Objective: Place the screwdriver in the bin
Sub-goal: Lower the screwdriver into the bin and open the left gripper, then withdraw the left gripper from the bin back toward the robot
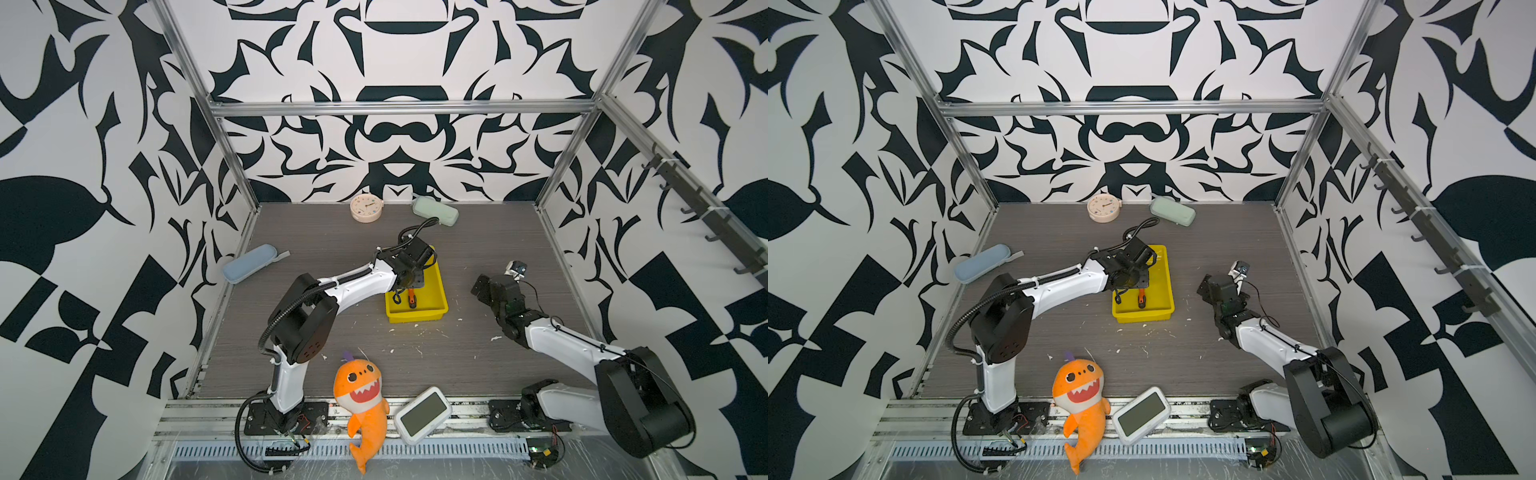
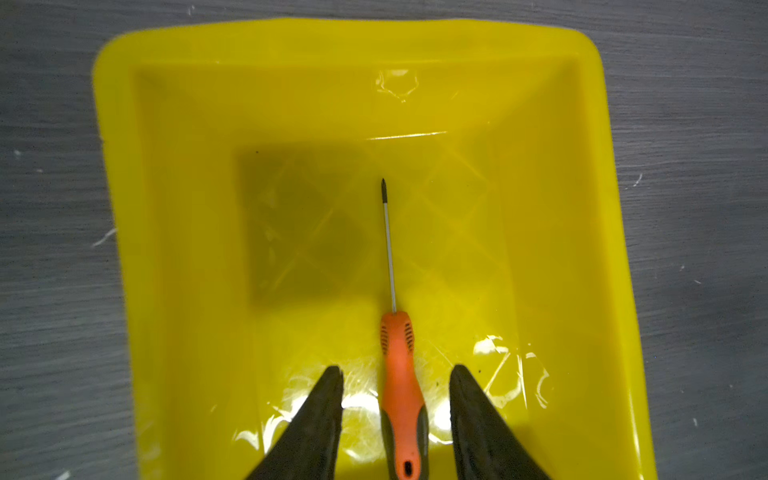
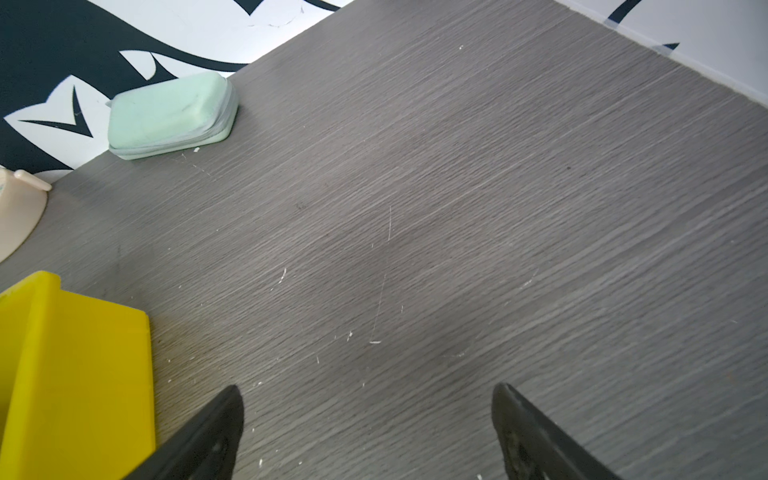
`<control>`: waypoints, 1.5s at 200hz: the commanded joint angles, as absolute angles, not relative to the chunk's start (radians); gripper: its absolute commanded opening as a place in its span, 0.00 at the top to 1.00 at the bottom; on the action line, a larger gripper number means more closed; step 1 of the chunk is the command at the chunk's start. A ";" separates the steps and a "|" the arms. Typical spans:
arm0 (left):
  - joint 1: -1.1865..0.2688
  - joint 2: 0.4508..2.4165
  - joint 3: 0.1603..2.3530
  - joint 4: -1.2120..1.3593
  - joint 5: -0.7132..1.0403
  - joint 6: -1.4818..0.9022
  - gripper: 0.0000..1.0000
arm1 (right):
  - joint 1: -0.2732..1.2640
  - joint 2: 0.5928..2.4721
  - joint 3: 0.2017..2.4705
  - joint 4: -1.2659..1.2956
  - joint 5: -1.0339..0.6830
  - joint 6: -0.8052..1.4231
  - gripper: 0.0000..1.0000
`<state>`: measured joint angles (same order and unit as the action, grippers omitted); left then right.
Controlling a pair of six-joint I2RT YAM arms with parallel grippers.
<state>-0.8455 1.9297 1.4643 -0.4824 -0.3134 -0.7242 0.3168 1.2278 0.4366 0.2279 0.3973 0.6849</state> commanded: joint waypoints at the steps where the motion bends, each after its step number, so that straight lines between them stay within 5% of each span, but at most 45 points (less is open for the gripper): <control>1: -0.843 1.851 1.441 -0.507 -0.378 -0.667 0.48 | 0.323 1.224 0.469 0.221 0.413 0.679 0.03; 34: -0.767 1.728 1.359 -0.525 -0.386 -0.612 0.39 | 0.323 1.220 0.476 0.206 0.424 0.665 0.03; 72: -0.515 1.447 1.087 -0.467 -0.356 -0.591 0.35 | 0.322 1.189 0.460 0.215 0.436 0.657 0.03; 121: -0.378 1.123 0.639 -0.299 -0.637 -0.723 0.28 | 0.323 1.223 0.473 0.220 0.411 0.657 0.04; 163: -0.377 1.119 0.611 -0.365 -0.774 -0.744 0.27 | 0.323 1.219 0.476 0.205 0.428 0.655 0.04; 259: -0.376 1.093 0.525 -0.220 -0.712 -0.704 0.25 | 0.322 1.197 0.564 0.223 0.647 0.607 0.11; 300: -0.377 1.120 0.552 -0.245 -0.697 -0.702 0.25 | 0.321 1.265 0.558 0.444 0.799 0.168 0.06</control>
<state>-0.3771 1.1088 0.5362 -0.2417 -0.7017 -0.7010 0.3168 1.2324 0.5510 0.2871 0.6628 0.4942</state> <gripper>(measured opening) 0.749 0.917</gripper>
